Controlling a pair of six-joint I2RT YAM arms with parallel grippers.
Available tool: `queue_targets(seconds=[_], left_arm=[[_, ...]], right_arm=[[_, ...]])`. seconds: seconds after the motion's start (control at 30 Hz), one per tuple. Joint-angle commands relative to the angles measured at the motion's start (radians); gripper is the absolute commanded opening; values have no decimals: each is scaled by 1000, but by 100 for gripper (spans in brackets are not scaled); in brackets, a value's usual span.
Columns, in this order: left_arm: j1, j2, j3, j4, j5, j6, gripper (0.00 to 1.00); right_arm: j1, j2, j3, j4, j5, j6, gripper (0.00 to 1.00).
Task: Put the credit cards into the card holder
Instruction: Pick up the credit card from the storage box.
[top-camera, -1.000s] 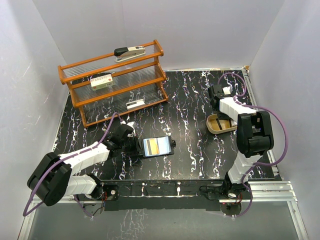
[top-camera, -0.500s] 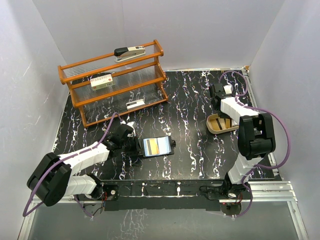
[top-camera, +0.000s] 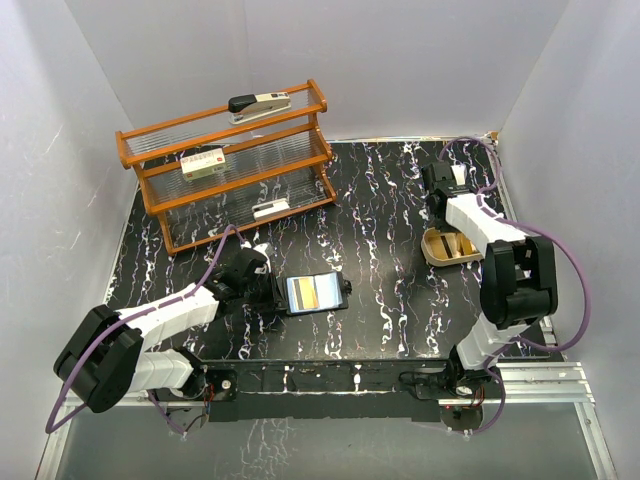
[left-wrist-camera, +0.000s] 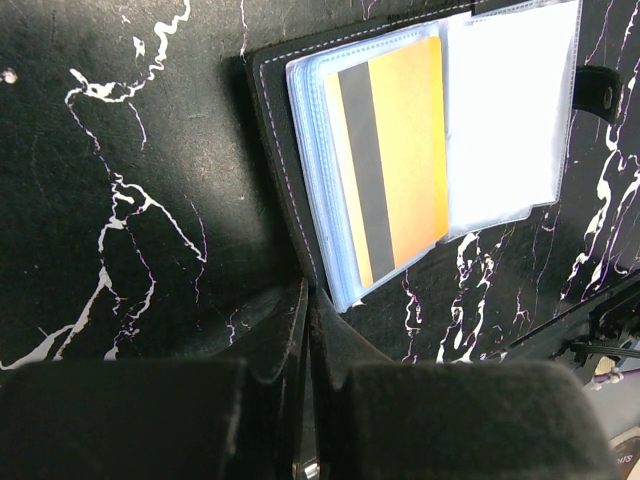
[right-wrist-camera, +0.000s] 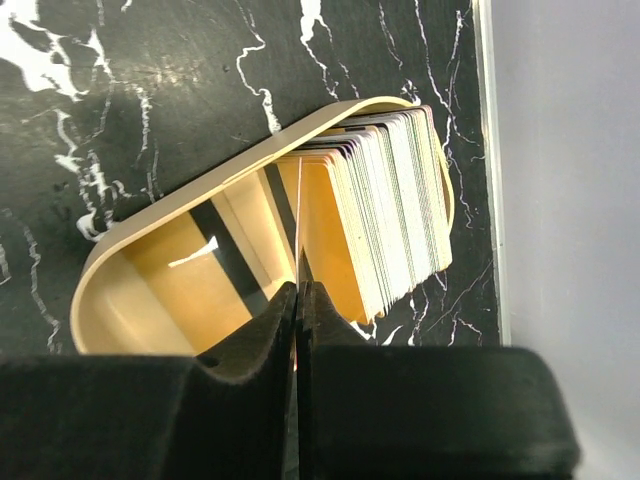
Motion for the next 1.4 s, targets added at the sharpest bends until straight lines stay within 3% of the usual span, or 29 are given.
queue_targets(seconds=[0.0, 0.23, 0.5, 0.6, 0.87, 1.1, 1.37], left_arm=[[-1, -22, -1, -19, 3, -4, 1], [-1, -38, 26, -76, -37, -15, 22], [0, -92, 78, -147, -67, -40, 46], [-1, -111, 110, -158, -51, -49, 48], [-1, -205, 167, -107, 64, -135, 54], [0, -310, 174, 53, 128, -217, 57], [0, -312, 185, 200, 174, -254, 53]], right_arm=[[9, -84, 66, -13, -91, 25, 0], [56, -152, 117, -48, -197, 62, 0], [227, -237, 157, -43, -362, 128, 0], [300, -268, 162, -12, -434, 148, 0], [394, -350, 53, 141, -804, 232, 0], [396, -482, -165, 454, -1135, 411, 0], [396, -600, -340, 724, -1325, 601, 0]])
